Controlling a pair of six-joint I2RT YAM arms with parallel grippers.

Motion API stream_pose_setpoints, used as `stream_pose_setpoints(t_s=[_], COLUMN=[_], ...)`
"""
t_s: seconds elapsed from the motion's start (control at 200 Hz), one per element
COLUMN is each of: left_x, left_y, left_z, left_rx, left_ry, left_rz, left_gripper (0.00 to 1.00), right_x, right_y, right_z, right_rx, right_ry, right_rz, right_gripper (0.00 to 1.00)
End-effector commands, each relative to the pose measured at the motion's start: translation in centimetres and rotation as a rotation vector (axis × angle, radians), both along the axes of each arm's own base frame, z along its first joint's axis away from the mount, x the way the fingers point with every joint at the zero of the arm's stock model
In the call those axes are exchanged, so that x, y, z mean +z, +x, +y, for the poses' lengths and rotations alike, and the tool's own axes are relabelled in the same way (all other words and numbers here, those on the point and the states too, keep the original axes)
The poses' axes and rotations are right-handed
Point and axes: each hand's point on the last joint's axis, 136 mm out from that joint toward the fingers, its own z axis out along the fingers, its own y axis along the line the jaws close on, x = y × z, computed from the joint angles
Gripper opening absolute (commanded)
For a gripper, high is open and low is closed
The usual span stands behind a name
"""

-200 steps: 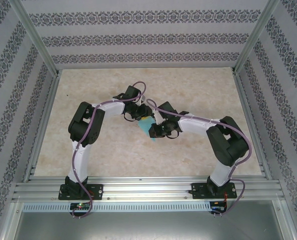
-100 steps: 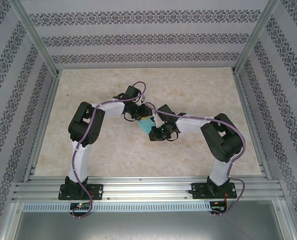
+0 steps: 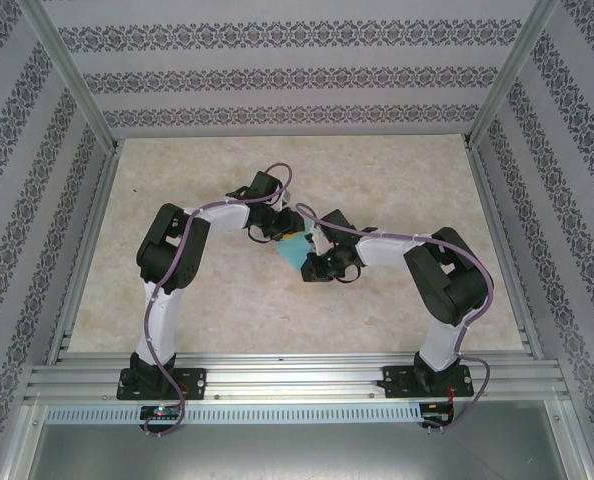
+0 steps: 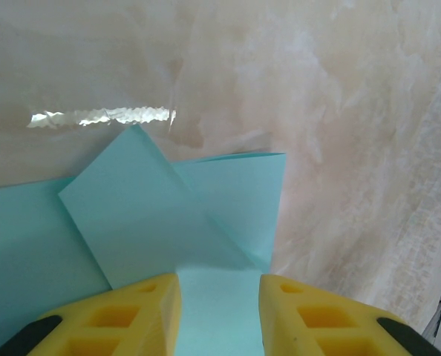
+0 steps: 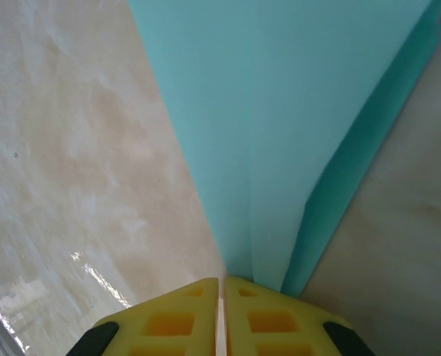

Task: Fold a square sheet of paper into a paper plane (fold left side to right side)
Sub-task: Fourth fold the wing at the center of the table.

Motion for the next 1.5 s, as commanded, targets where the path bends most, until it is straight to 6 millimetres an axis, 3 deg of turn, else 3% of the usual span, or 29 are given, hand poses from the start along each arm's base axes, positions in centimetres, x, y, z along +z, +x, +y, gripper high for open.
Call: stream_pose_setpoints(t_s=[0.0,0.31,0.61,0.689,1.009,1.249,1.494], left_x=[-5.7,-5.8,-5.3,-5.3,-5.3,-5.6,-5.6], left_y=[-1.2,-1.2,-1.1,-1.2,-1.3,-1.4,-1.3], left_z=[2.5,2.6,2.6,2.5,2.5,2.7,2.7], left_rx=[0.043,0.044,0.046,0.046,0.044,0.044,0.044], left_ry=[0.147,0.149,0.141,0.139,0.136,0.144,0.149], left_rz=[0.082,0.084,0.077,0.077,0.081,0.083,0.082], left_gripper=[0.36,0.36,0.36,0.36,0.36,0.36,0.36], right_x=[-0.7,-1.4,4.4,5.0,2.0,-0.7,-1.9], right_y=[-1.4,-3.9,-0.4,0.7,3.1,1.0,-1.7], right_z=[-1.1,-3.1,-0.4,0.3,0.9,-0.7,-2.7], right_rx=[-0.022,-0.019,-0.028,-0.035,-0.045,-0.017,-0.001], right_ry=[-0.016,-0.059,0.083,0.103,0.022,-0.082,-0.157], right_rz=[0.07,0.14,0.0,-0.023,-0.027,0.044,0.099], right_gripper=[0.12,0.12,0.12,0.12,0.12,0.12,0.12])
